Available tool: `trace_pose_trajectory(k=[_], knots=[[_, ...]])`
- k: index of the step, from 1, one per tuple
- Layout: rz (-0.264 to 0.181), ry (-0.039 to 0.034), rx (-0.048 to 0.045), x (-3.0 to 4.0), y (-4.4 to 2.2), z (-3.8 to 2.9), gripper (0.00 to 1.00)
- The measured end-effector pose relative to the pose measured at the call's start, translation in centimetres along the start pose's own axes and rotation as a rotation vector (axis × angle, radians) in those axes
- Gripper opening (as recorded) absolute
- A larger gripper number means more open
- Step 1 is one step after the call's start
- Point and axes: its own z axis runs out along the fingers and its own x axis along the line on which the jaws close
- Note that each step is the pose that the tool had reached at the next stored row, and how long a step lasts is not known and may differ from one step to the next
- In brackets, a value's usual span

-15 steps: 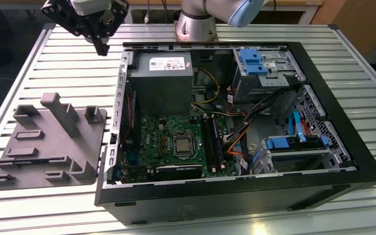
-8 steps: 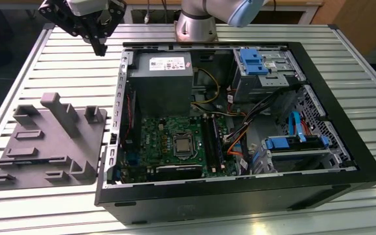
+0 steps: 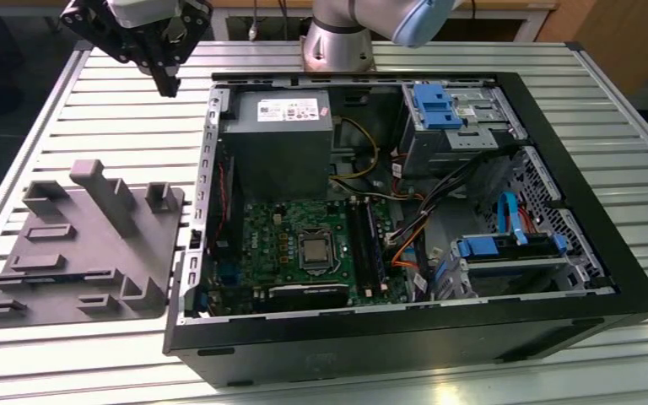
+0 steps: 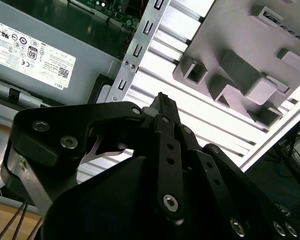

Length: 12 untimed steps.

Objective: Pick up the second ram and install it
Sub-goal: 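Reach for the second ram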

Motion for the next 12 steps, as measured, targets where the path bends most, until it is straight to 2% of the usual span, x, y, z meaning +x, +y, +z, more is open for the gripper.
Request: trace_pose_trajectory(k=[12], knots=[[0.000,0.0001,0.0001,0.83,-0.06,-0.01,0.11]])
